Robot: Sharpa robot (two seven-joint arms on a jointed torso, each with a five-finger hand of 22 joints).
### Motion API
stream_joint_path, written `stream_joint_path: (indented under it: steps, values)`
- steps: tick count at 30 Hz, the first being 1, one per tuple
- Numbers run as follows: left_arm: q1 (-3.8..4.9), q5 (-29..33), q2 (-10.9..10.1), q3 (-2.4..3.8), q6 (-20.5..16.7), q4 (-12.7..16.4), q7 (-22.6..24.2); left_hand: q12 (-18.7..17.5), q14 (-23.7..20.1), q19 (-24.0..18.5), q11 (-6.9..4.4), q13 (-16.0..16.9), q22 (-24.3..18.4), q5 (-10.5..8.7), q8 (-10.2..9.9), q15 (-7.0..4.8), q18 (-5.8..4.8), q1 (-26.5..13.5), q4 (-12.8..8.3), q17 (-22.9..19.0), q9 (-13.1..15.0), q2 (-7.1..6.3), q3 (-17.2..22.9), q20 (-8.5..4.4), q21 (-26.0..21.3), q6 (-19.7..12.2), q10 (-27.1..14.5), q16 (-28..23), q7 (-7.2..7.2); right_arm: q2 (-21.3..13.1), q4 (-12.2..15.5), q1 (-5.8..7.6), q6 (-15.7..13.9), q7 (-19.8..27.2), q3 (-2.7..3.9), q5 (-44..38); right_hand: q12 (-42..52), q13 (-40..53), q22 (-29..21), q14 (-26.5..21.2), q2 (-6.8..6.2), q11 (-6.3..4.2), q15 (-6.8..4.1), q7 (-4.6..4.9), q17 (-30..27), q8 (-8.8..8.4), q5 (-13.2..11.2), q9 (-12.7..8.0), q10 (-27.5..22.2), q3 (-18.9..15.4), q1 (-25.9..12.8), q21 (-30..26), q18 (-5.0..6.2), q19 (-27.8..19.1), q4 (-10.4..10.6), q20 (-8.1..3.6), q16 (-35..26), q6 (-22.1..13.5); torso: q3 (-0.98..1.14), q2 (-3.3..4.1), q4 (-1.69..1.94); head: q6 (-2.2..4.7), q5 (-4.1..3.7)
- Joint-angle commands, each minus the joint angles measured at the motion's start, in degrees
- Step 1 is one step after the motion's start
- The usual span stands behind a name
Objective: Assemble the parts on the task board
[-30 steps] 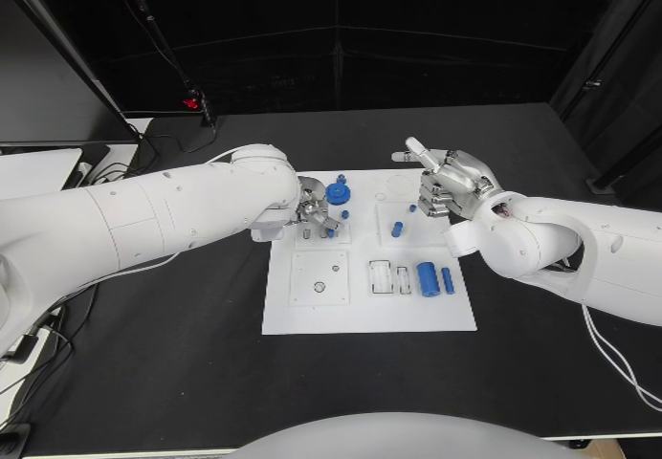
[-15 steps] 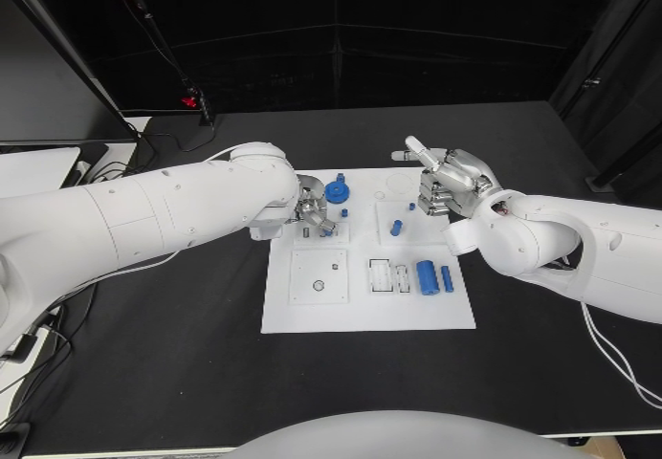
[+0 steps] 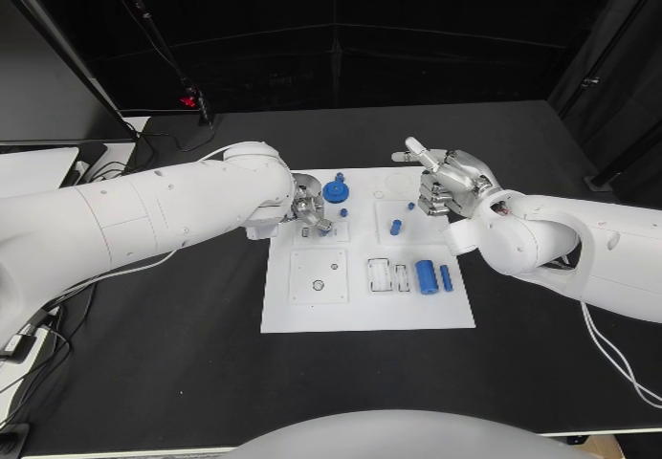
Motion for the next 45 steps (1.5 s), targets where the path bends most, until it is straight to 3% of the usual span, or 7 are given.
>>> stream_joint_path:
  steps: [1, 8, 19, 23, 45]
  values:
    - [0.06, -0.2, -0.7, 0.05, -1.9, 0.6, 3.1, 0.1, 5.9, 6.1, -0.05, 14.9, 15.1, 0.26, 0.0, -0.12, -0.38, 2.8, 0.0, 15.1, 0.7, 2.56, 0.6, -0.23, 0.2, 0.5, 6.1, 0.0, -0.03, 0.0, -0.1, -0.02, -0.2, -0.1, 0.0, 0.0, 0.1, 15.1, 15.1, 6.1, 0.45, 0.13, 0.08, 1.52, 15.1, 0.29, 0.3, 0.0, 5.9, 0.3, 0.3, 0.2, -0.4, 6.1, -0.1, 0.4, 0.1, -0.5, 0.0, 0.0, 0.02, 0.01, -0.08]
    - [0.29, 2.4, -2.9, 0.07, -2.5, 2.7, 4.8, 0.1, 5.9, 6.1, 0.08, 14.9, 15.1, -0.01, -0.4, -0.02, -0.38, 0.7, 0.2, 15.1, 1.4, 2.48, 2.3, -0.12, 0.2, 0.8, 6.1, 0.0, 0.08, -0.1, -0.3, -0.3, -0.3, -0.5, -0.04, 0.0, 0.1, 15.1, 15.1, 6.1, 0.59, 0.12, 0.07, 1.51, 15.1, 0.37, 0.3, 0.0, 5.9, 0.4, 0.4, 0.2, -0.4, 6.1, -0.1, 0.38, 0.1, -0.6, 0.1, 0.01, 0.16, 0.03, 0.04]
    - [0.47, 6.9, -6.1, 0.06, -1.7, 4.7, 3.3, 0.1, 5.9, 6.1, 0.15, 14.9, 15.1, -0.23, -0.8, 0.01, -0.38, -1.2, 0.2, 15.1, 1.8, 2.31, 3.4, -0.06, 0.2, 0.9, 6.1, 0.0, 0.15, -0.2, -0.2, -0.41, -0.2, -0.5, -0.06, 0.0, 0.1, 15.1, 15.1, 6.1, 0.55, 0.09, 0.04, 1.5, 15.1, 0.58, 0.1, 0.1, 5.9, 0.3, 0.6, 0.2, -0.4, 6.1, -0.2, 0.35, 0.1, -0.8, 0.06, 0.02, 0.12, -0.13, 0.35]
    - [0.48, 7.2, -7.0, 0.06, -2.4, 5.1, 1.8, 0.1, 5.9, 6.1, 0.16, 14.9, 15.1, -1.01, -1.1, 0.03, -0.38, -2.6, 0.2, 15.1, 2.2, 2.35, 4.1, -0.04, 0.2, 1.1, 6.1, 0.0, 0.16, -0.3, -0.1, -0.43, -0.2, -0.5, -0.07, 0.0, 0.1, 15.1, 15.1, 6.1, 0.55, 0.09, 0.04, 1.5, 15.1, 0.6, 0.1, 0.1, 5.9, 0.3, 0.6, 0.2, -0.4, 6.1, -0.2, 0.35, 0.1, -0.8, -0.02, 0.02, -0.1, -0.14, 0.5]
    - [0.19, 7.3, -5.7, 0.04, -5.5, 4.9, -0.5, 0.1, 5.9, 6.1, 0.16, 14.9, 15.1, -1.37, -1.3, 0.03, -0.38, -3.4, 0.2, 15.1, 2.4, 2.34, 4.7, -0.03, 0.2, 1.0, 6.1, 0.0, 0.14, -0.4, 0.1, -0.44, 0.1, -0.4, -0.08, 0.0, 0.1, 15.1, 15.1, 6.1, 0.56, 0.06, 0.02, 1.48, 15.1, 0.78, 0.0, 0.1, 5.9, 0.3, 0.6, 0.2, -0.4, 6.1, -0.1, 0.33, 0.1, -0.8, -0.01, 0.03, -0.09, -0.42, 0.56]
